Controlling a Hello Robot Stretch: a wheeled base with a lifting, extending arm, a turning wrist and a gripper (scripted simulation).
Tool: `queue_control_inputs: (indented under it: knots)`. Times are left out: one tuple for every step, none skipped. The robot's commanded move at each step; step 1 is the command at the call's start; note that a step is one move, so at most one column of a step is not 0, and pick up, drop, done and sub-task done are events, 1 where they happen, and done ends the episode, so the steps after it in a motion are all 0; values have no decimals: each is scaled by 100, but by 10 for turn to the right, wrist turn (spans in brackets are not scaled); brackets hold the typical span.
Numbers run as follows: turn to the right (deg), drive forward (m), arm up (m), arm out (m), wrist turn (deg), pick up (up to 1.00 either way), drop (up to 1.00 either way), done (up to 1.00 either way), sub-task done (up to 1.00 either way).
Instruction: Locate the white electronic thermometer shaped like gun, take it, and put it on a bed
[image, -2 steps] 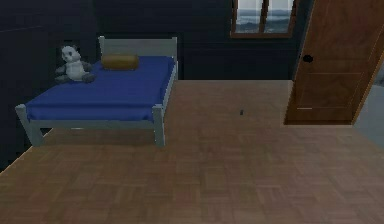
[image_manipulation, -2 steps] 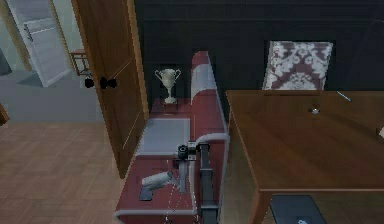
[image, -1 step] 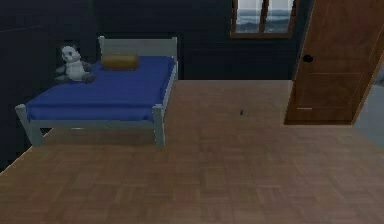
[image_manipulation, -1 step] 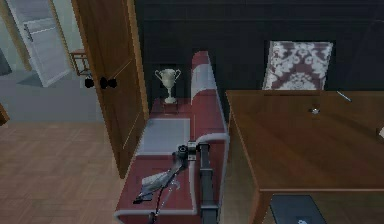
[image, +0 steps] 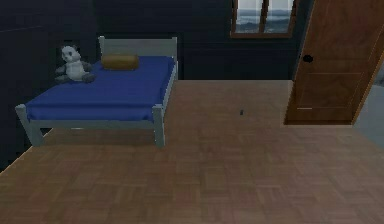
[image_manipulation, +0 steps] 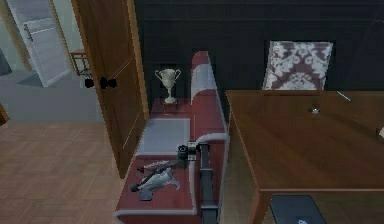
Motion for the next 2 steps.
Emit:
queue_control_inputs:
  knots:
    - [0, 0, 0, 0, 450, 0, 0, 0, 0]
    - [0, 0, 0, 0, 300, 0, 0, 0, 0]
